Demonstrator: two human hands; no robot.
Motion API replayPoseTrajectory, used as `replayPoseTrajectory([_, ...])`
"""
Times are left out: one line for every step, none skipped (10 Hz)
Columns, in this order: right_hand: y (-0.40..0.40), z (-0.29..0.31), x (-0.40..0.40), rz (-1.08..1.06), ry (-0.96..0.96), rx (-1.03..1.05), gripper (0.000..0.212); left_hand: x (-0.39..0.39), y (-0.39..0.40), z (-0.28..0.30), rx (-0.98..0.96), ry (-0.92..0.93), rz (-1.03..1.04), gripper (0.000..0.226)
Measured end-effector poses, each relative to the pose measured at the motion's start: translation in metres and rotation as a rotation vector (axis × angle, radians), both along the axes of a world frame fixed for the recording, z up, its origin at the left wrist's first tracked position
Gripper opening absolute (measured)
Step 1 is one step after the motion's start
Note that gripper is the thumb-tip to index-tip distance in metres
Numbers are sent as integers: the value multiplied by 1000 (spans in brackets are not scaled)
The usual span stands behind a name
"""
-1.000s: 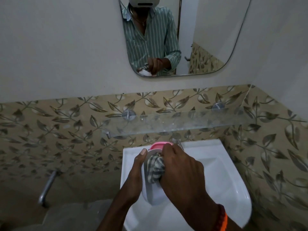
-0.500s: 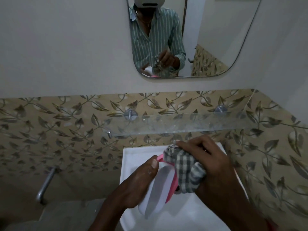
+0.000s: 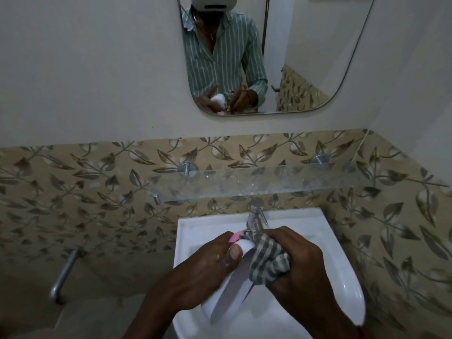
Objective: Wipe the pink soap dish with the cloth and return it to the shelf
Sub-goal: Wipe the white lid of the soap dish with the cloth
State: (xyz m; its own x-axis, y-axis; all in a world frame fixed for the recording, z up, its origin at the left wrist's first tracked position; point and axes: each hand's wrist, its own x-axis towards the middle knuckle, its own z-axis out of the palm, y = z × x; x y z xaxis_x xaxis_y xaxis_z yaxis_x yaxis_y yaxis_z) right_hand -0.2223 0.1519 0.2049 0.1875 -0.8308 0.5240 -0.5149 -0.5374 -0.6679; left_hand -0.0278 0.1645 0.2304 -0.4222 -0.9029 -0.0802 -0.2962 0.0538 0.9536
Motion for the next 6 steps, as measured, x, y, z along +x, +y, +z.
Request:
replayPoseTrajectory([-6,-7,-10,-159,-161,44,34,5,7,-27,-46,99,-5,80])
replayPoseTrajectory([-9,-13,-17,-239,-210,114,37,-13,14,-47,-195,170,264,73])
replayPoseTrajectory([-3,-15,-13,-285,-69,100,40,-25,12,-58,-365,33,538,51])
replayPoseTrajectory([1,-12,-15,-327,103,-67,42,-25,8,-48,-373,-37,511,53])
replayPoseTrajectory([10,-5,-5,-303,366,-385,37,-25,4,-43,-465,-210,340,47])
replayPoseTrajectory([22,-10,11,-176,416,-499,28,-25,-1,-43,-459,-204,284,40])
